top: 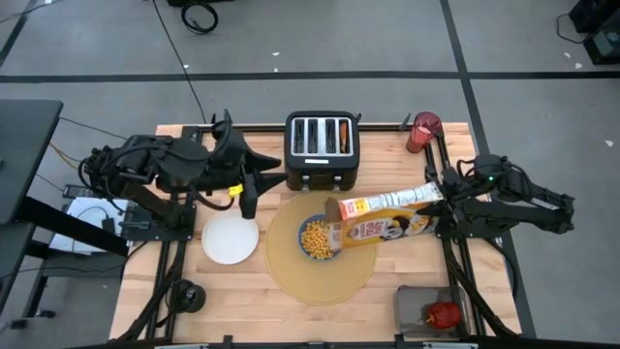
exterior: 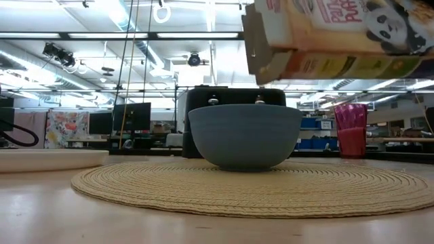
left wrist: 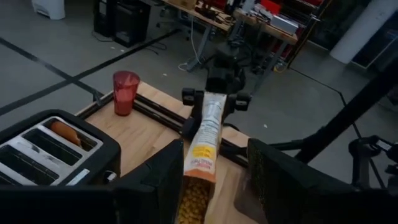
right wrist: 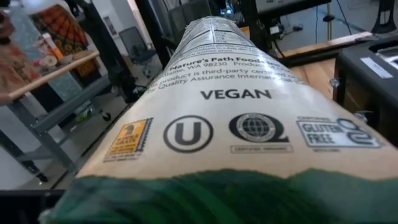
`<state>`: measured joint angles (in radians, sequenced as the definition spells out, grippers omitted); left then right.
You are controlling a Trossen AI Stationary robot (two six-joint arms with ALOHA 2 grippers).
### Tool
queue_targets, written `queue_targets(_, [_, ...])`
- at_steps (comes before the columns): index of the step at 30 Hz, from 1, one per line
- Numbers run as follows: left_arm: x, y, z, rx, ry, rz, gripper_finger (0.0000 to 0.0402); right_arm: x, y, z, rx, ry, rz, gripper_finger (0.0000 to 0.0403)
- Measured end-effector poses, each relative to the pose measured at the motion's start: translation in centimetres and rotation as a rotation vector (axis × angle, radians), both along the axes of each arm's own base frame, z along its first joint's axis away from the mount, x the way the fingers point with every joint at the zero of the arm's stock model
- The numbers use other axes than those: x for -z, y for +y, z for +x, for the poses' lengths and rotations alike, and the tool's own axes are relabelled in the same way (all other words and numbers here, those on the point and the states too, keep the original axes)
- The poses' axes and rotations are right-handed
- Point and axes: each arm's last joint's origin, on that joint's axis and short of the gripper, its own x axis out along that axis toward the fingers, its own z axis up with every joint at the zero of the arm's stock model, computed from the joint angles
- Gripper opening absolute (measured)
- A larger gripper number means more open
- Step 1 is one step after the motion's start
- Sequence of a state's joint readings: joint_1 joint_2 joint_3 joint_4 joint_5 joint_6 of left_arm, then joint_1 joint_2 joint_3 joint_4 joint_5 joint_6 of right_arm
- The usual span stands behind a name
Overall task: Arrange a breakfast setting
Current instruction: Pour the cereal from the cereal box into the bowl
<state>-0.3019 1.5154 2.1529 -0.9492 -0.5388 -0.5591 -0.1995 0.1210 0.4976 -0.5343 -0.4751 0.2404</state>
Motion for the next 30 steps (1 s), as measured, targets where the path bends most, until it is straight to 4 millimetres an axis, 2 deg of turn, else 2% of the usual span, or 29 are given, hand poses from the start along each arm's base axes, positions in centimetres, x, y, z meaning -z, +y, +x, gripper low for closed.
queue_targets(8, [-0.2, -0.1, -0.1, -0.039, -0.009, 0.051, 0.0182, -0.2, 0.1, -0.6, 0.005, -0.034, 0.028, 0.0206])
queue_targets(19, [-0.5, 0.0, 0.0, -0.065, -0.021, 0.134, 0.0182, -1.5, 0.1, -0.5, 0.006, -0.153, 0.065, 0.0206])
queue_targets(24, [-1.0, 0.1, -1.3, -0.077, -0.032, 0.141, 0.0182, -2.7, 0.1, -0.6, 0.001, -0.265, 0.077, 0.0206])
queue_targets(30, [-1.1, -0.1, -1.8, -0.091, -0.026, 0.152, 0.0182, -3.8, 0.1, -0.8, 0.003, -0.373, 0.095, 0.0206])
